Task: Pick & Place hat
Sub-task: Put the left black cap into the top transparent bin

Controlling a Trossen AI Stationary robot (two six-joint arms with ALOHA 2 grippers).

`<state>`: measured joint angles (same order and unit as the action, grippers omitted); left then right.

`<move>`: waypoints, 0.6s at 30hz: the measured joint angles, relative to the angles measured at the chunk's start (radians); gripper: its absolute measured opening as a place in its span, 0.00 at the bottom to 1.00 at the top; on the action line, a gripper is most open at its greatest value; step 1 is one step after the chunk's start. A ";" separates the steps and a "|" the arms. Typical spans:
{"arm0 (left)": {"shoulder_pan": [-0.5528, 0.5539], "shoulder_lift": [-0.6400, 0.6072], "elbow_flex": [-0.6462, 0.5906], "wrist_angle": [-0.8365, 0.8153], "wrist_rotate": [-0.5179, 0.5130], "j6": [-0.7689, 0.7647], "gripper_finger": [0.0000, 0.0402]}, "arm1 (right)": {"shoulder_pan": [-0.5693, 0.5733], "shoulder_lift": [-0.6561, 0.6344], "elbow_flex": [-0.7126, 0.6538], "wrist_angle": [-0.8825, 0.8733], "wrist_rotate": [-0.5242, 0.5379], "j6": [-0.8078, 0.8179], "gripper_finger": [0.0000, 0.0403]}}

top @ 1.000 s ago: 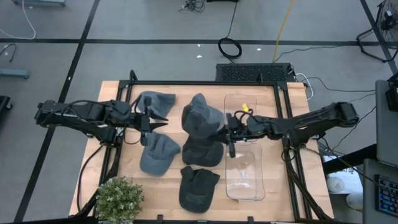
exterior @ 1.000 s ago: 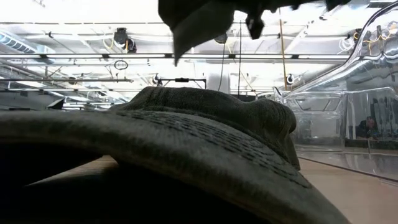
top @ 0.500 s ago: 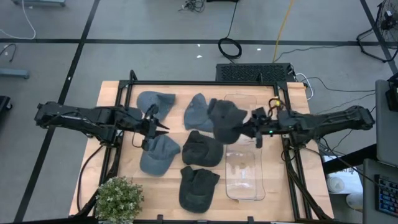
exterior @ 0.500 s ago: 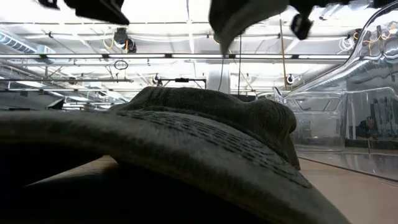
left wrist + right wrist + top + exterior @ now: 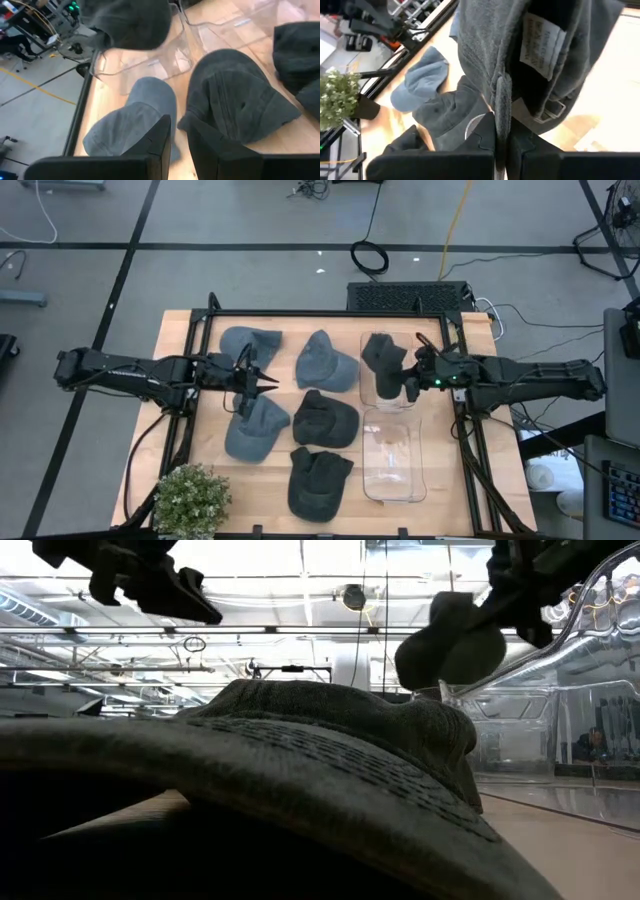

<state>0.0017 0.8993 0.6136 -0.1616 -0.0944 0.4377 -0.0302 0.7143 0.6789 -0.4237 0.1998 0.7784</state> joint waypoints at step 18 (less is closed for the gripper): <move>0.001 0.000 0.000 0.010 0.000 -0.007 0.18 | -0.070 0.026 -0.314 0.560 -0.230 -0.075 0.00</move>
<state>0.0025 0.8993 0.6140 -0.1516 -0.0944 0.4312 -0.1000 0.7399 0.3652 0.1366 -0.0305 0.7030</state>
